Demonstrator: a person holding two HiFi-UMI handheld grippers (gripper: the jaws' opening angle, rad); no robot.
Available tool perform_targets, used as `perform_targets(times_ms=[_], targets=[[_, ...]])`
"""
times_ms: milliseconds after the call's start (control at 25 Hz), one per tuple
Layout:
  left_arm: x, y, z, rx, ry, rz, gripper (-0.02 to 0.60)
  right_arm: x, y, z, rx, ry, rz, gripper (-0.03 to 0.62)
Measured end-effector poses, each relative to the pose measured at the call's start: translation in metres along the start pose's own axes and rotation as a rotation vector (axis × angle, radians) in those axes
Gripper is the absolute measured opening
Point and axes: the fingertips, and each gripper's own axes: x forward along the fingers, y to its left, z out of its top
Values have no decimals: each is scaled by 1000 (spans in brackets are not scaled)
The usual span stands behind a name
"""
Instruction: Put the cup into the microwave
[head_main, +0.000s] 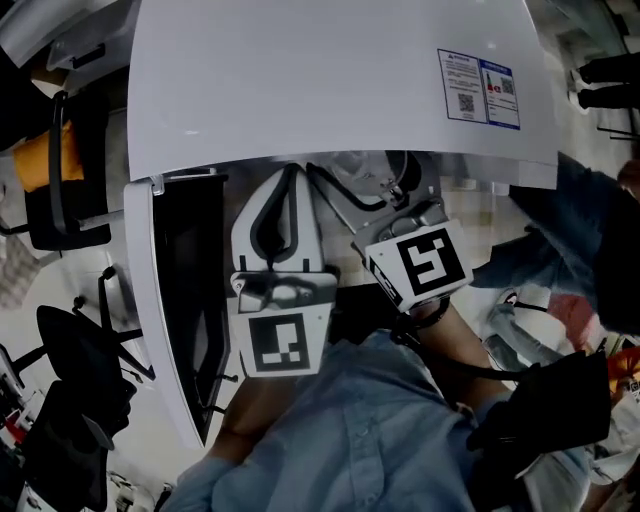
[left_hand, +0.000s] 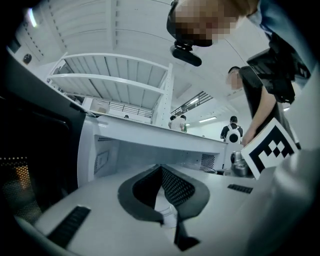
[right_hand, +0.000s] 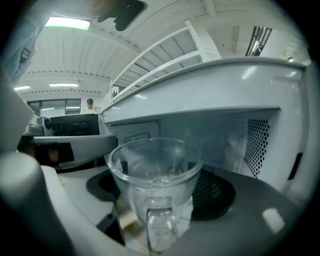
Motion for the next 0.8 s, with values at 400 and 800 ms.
perform_targets(times_ms=[400,800], targets=[[9,12,-5,-33,20,18,6,23,-8,-4,-5,20,4,382],[13,17,-12,-54,38,13,6,46,-22,-16,18,28,-23,382]])
